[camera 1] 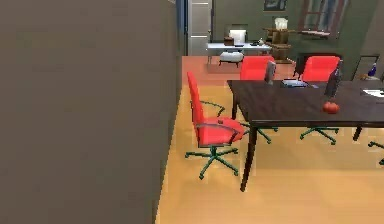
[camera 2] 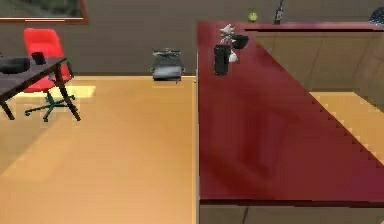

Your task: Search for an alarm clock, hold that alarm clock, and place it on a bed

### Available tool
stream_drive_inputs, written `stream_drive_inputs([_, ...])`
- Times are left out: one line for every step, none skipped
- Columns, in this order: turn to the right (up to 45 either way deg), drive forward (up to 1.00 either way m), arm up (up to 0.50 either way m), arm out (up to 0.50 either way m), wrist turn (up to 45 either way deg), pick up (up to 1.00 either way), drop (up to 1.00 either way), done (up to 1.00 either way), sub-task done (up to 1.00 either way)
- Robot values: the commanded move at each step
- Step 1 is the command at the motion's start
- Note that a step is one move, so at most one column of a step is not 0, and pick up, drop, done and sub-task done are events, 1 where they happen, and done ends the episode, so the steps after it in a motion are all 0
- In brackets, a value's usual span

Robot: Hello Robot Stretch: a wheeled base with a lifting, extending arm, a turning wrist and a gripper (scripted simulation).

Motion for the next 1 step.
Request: stream_drive_inputs([45.0, 0.00, 0.00, 0.00, 0.0, 0.00, 0.00, 0.00, 0.00])
